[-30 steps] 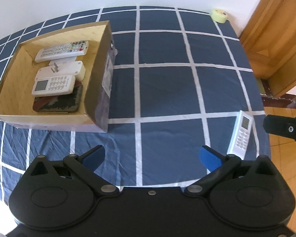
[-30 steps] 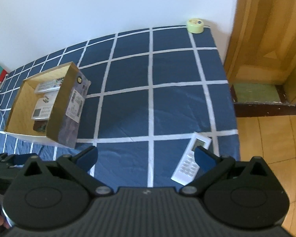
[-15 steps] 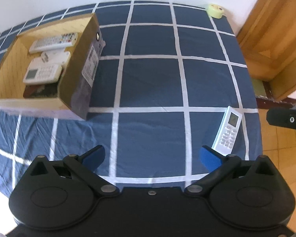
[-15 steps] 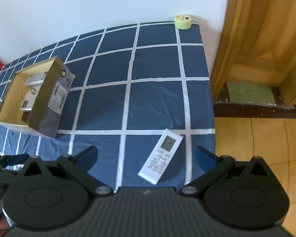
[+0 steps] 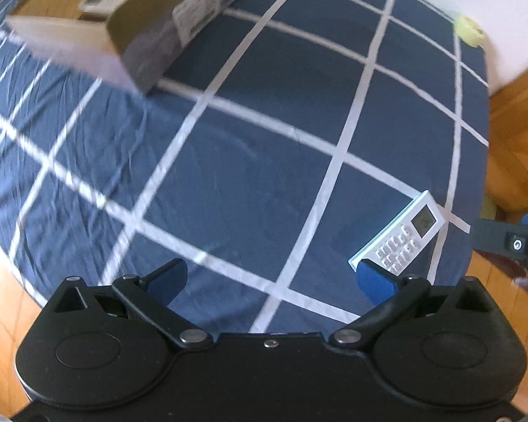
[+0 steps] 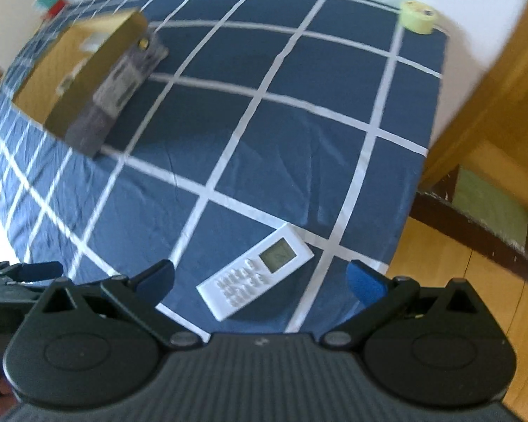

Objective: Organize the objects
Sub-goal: 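Move the right gripper toward the white remote with a display screen, then close the right gripper on the white display remote, then lift the display remote with the right gripper and carry it over the box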

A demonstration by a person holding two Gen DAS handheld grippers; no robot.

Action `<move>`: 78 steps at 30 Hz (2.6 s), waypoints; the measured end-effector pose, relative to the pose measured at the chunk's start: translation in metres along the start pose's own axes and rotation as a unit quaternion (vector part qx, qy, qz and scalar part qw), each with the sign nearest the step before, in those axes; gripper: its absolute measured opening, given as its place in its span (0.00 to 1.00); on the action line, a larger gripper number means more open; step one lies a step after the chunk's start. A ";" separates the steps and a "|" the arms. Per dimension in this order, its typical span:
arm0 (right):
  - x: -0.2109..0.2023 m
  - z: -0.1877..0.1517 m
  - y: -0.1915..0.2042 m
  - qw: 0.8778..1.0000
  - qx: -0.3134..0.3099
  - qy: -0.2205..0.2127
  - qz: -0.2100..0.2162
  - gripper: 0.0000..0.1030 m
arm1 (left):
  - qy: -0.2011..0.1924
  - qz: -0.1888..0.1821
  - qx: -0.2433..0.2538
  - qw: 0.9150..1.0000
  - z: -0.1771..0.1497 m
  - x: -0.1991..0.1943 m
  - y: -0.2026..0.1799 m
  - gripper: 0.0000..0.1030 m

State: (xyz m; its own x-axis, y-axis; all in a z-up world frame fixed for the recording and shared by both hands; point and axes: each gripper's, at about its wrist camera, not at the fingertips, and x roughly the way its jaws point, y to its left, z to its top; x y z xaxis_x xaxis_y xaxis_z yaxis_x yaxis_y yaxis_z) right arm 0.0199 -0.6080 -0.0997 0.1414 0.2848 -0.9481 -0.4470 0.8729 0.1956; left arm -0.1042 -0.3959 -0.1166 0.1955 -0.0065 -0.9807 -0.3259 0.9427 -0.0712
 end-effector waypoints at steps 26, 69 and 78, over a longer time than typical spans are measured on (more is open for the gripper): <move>0.106 0.030 -0.011 0.969 -0.183 0.139 0.087 0.87 | 0.043 0.020 -0.075 0.996 -0.029 0.057 -0.017 1.00; 0.108 0.011 -0.004 0.987 -0.086 0.126 0.051 0.76 | 0.053 -0.061 -0.107 0.991 -0.049 0.063 -0.044 0.91; 0.111 0.012 0.001 0.986 -0.089 0.126 0.056 0.70 | 0.050 -0.078 -0.100 0.991 -0.036 0.063 -0.037 0.72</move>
State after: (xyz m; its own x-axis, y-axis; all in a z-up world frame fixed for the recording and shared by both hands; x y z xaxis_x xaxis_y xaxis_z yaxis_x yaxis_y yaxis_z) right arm 0.0455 -0.5710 -0.2017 -0.1314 0.2481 -0.9598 -0.5986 0.7519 0.2763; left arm -0.1134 -0.4435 -0.1823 0.1677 -0.1894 -0.9675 -0.4774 0.8430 -0.2478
